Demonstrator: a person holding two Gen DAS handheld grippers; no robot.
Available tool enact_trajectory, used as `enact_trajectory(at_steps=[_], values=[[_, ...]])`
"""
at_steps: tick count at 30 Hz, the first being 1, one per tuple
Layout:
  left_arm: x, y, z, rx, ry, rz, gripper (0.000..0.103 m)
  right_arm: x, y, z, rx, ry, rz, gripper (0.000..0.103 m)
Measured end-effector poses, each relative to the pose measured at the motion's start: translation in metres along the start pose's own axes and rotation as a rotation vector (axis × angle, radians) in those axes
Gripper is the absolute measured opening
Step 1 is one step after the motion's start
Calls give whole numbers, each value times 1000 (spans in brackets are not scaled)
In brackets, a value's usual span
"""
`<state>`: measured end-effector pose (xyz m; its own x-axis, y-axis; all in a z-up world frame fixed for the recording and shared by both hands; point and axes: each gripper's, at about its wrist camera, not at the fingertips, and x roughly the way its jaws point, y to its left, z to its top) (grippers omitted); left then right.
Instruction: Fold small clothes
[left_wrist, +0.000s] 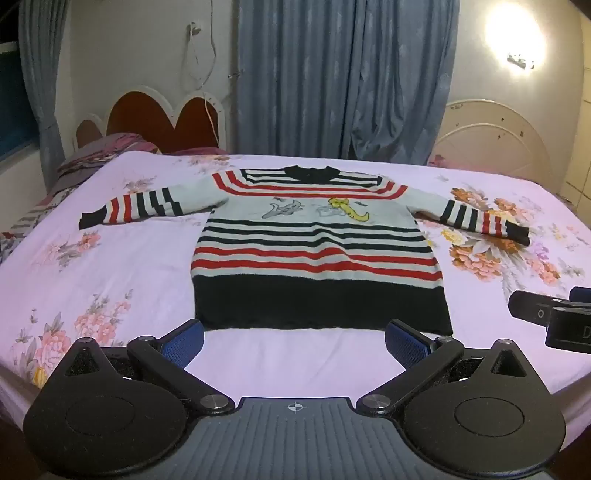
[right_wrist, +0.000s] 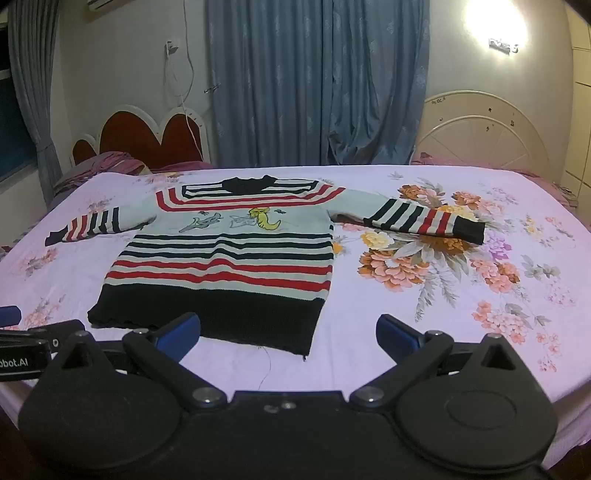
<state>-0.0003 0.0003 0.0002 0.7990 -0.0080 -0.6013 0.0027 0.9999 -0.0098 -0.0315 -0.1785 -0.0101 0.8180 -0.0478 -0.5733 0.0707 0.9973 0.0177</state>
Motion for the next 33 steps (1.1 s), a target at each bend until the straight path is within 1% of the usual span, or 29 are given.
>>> enact_trajectory(at_steps=[15, 16, 21, 33], values=[[1, -1, 0, 10, 4, 6, 103, -1, 5, -1, 0, -3, 1, 101], [1, -1, 0, 9, 4, 6, 103, 1, 0, -1, 5, -1, 2, 101], [1, -6, 5, 10, 4, 10, 103, 3, -2, -1, 5, -3, 5, 101], [-1, -1, 5, 8, 3, 11, 103, 1, -2, 2, 4, -1, 6, 101]])
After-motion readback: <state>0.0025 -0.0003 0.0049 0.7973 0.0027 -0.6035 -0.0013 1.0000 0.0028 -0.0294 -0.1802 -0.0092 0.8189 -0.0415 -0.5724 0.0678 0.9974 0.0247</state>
